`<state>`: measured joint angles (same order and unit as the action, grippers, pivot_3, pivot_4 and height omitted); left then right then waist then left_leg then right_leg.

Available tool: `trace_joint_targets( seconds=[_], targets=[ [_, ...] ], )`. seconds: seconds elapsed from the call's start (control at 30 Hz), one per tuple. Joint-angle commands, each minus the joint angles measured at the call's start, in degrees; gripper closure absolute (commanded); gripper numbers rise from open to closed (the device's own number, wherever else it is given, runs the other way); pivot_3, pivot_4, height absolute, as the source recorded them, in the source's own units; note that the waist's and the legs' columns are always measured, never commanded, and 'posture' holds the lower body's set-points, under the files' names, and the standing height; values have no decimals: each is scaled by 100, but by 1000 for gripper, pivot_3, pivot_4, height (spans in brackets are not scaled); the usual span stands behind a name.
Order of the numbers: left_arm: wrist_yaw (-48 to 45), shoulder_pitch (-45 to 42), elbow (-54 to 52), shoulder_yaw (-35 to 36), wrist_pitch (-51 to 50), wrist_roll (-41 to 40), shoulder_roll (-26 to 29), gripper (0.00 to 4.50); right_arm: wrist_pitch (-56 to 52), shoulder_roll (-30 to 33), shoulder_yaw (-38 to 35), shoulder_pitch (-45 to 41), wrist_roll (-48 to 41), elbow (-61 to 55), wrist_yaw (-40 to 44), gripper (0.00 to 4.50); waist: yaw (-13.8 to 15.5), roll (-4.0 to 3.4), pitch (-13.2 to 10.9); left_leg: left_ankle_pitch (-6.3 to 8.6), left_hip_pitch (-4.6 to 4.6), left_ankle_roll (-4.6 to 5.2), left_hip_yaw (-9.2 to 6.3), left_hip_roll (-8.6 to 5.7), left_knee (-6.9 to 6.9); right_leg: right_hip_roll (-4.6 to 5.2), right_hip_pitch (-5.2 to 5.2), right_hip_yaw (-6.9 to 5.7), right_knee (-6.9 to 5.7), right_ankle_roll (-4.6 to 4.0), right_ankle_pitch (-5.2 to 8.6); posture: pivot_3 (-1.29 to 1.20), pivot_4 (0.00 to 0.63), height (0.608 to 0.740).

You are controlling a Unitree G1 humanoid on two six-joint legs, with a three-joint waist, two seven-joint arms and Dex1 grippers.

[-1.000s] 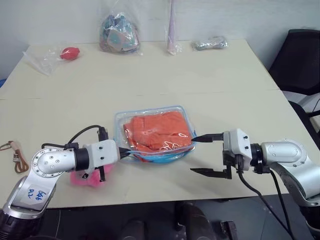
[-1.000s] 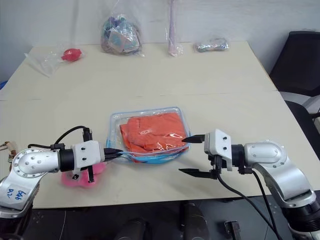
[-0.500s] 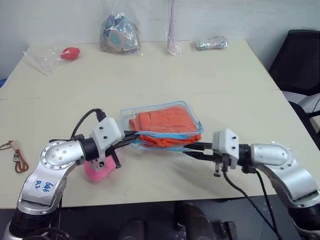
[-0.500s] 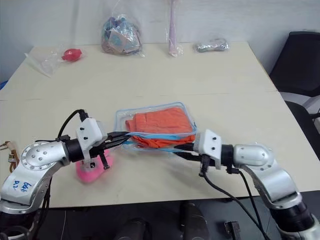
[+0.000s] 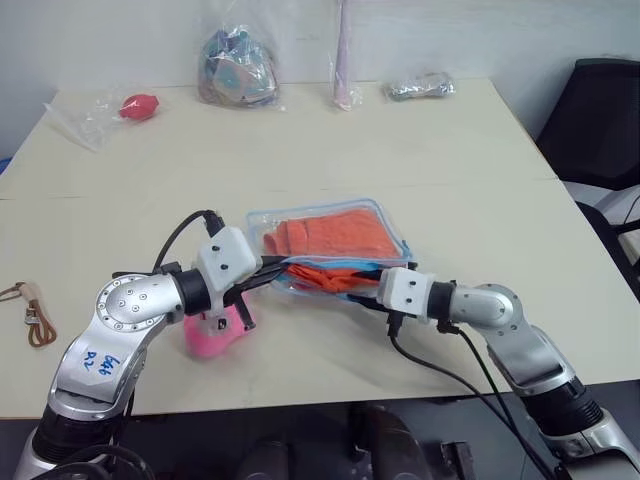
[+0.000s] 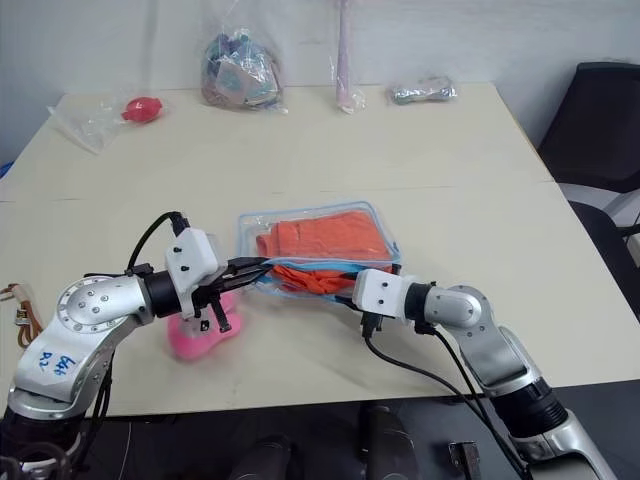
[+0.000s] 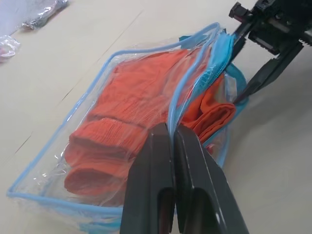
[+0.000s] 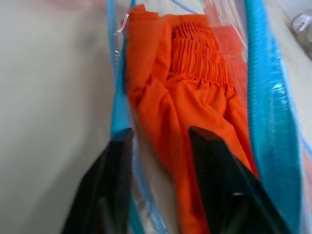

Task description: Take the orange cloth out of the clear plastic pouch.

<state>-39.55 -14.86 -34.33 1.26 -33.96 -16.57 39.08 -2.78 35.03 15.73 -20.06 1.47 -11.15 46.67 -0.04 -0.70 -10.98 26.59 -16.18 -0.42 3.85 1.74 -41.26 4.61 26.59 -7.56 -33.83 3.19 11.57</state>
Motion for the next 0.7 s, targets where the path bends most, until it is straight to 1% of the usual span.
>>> trace_joint_targets(
  seconds=[0.03,0.3,0.37,0.53,0.7],
  targets=[
    [34,-20,-341,73,-13,-86,57,4500,131,-42,-163,-68,119,-91,-175,1428,-3,0,0,0,-1,0,0,0,0,0,0,0,0,0,0,0,150,740],
    [18,-54,-363,70,-72,-98,60,4500,533,5,-55,-201,799,311,-498,1428,-8,0,0,0,0,0,0,1,0,0,0,1,0,0,0,0,150,740],
    [4,-86,-350,54,-72,-102,59,4500,801,6,121,-335,1281,511,-697,1428,-14,0,0,0,0,0,0,2,1,0,0,1,-1,0,0,0,150,740],
    [-15,-108,-341,50,-73,-110,66,4500,1320,-17,413,-551,1968,871,-929,1428,-15,0,0,0,0,-1,-1,2,1,0,0,1,0,0,0,0,150,740],
    [-5,-123,-341,12,-87,-112,41,4500,1497,-349,795,-973,2802,1416,-1415,1428,-31,0,0,-2,2,-4,-1,3,0,0,0,3,-2,0,0,0,150,740]
  ],
)
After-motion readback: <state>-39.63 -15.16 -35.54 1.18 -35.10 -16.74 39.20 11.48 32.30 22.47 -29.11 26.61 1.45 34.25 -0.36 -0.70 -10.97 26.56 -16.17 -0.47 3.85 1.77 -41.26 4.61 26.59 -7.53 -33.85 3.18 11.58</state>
